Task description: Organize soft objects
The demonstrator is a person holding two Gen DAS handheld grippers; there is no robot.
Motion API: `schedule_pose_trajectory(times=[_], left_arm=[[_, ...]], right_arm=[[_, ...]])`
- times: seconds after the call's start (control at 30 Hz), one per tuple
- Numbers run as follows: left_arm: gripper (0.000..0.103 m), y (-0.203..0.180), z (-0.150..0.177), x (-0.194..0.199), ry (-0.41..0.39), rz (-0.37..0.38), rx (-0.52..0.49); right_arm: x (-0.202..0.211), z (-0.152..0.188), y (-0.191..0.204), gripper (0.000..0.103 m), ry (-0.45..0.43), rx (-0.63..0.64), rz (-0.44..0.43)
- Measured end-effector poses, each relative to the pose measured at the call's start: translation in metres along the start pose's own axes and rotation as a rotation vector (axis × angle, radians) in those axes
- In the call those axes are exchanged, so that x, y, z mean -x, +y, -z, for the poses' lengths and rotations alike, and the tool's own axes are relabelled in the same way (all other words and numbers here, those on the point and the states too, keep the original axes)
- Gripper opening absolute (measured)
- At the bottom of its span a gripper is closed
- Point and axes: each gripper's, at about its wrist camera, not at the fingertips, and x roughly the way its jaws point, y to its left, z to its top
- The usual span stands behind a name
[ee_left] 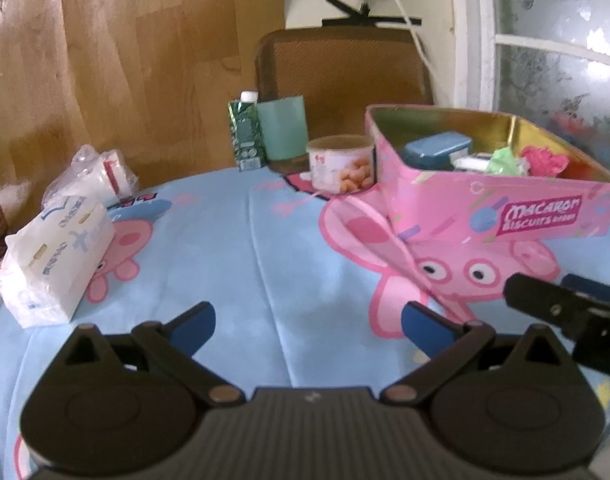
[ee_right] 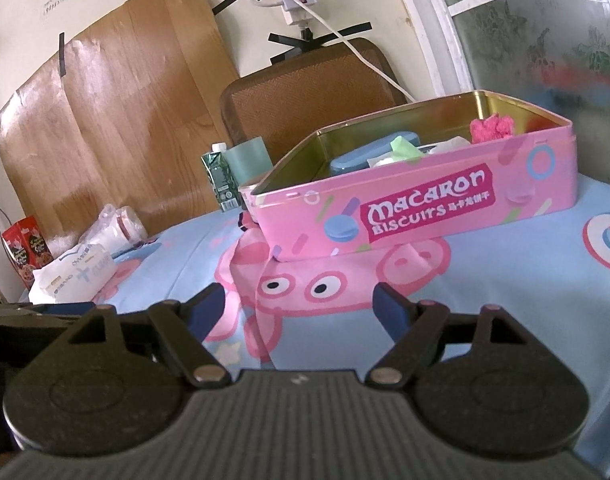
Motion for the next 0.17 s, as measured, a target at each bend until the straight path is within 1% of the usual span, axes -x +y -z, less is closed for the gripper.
schedule_pose_trajectory(times=[0.1,0.17], left_arm=[[0.103,-0.0014,-0.0009,0.0005,-0.004,0.019,-0.007],[0.103,-0.0019,-0.0012,-0.0010,0.007,0.030,-0.007]], right_arm=[[-0.0004,0.0001,-0.0002,0.083,-0.001,0.002,0.001],[-0.0004,0.0006,0.0000,0.084,-0.001,0.005,0.001]])
